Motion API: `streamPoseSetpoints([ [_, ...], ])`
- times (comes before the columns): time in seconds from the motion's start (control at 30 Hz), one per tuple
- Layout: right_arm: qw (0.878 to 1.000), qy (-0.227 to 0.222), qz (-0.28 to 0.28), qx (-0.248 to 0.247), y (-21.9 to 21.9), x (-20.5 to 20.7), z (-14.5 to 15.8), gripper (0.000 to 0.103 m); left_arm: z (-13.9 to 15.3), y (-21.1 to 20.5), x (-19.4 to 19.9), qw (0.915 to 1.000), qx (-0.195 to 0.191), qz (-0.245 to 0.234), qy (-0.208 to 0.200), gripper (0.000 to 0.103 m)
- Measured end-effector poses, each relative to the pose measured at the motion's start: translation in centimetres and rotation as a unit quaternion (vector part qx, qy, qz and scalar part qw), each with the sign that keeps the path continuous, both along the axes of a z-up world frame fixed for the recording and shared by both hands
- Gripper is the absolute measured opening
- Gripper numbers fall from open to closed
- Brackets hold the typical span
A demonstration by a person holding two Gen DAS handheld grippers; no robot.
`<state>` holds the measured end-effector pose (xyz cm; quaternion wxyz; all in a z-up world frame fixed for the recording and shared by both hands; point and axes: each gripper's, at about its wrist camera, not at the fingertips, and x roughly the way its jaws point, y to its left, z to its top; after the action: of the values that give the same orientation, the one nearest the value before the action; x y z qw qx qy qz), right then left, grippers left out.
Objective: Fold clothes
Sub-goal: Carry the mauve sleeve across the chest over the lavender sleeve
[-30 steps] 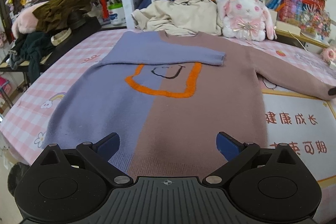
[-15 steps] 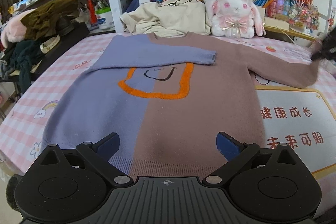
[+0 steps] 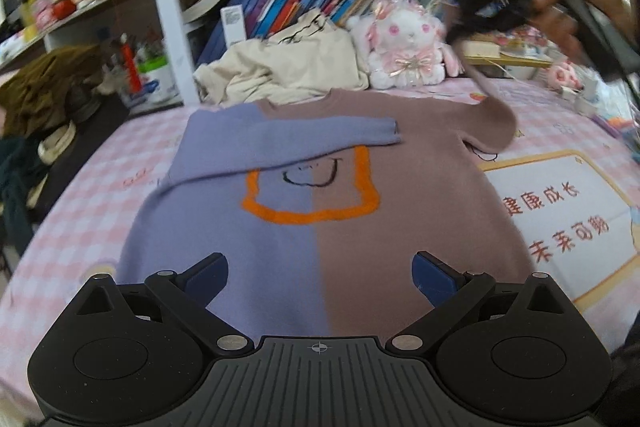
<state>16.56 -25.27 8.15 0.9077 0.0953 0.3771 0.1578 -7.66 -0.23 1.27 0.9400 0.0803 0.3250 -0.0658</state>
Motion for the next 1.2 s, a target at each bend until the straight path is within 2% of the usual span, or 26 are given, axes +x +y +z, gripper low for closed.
streamPoseSetpoints([
  [0.27, 0.999, -0.032, 0.008, 0.011, 10.9, 1.5, 2.0, 0.006, 0.2, 5.0, 1.1, 0.9989, 0.01, -0.043, -0.012, 0.1],
  [0.5, 0.999, -0.028, 0.015, 0.013, 17.7, 3.0, 1.4, 0.006, 0.0, 8.1, 1.2, 0.9978, 0.025, -0.061, -0.01, 0.1],
  [0.67, 1.0, -0.012, 0.019, 0.003, 20.3, 3.4, -0.1, 0.006, -0.2, 9.4, 1.2, 0.9971, 0.031, -0.07, -0.005, 0.1],
  [0.9, 1.0, 0.012, 0.021, -0.018, 22.0, 4.0, -2.4, 0.006, -0.4, 10.9, 1.2, 0.9982, 0.023, -0.056, 0.001, 0.1],
  [1.0, 0.999, 0.02, 0.029, -0.013, 22.3, 4.2, -2.8, 0.007, -0.5, 11.1, 1.1, 0.9984, 0.022, -0.052, 0.002, 0.1],
  [1.1, 0.999, 0.027, 0.037, -0.007, 22.6, 4.3, -3.2, 0.016, -0.4, 11.3, 1.0, 0.9986, 0.021, -0.049, 0.001, 0.1],
  [1.13, 0.999, 0.027, 0.044, 0.003, 22.6, 4.2, -3.1, 0.032, -0.4, 11.3, 1.0, 0.9986, 0.02, -0.048, 0.001, 0.1],
  [1.17, 0.999, 0.022, 0.049, 0.008, 22.5, 4.0, -2.9, 0.043, -0.3, 11.3, 1.0, 0.9987, 0.02, -0.047, 0.0, 0.1],
  [1.2, 0.998, 0.018, 0.054, 0.013, 22.5, 3.7, -2.7, 0.043, -0.3, 11.3, 1.0, 0.9987, 0.02, -0.047, -0.001, 0.1],
])
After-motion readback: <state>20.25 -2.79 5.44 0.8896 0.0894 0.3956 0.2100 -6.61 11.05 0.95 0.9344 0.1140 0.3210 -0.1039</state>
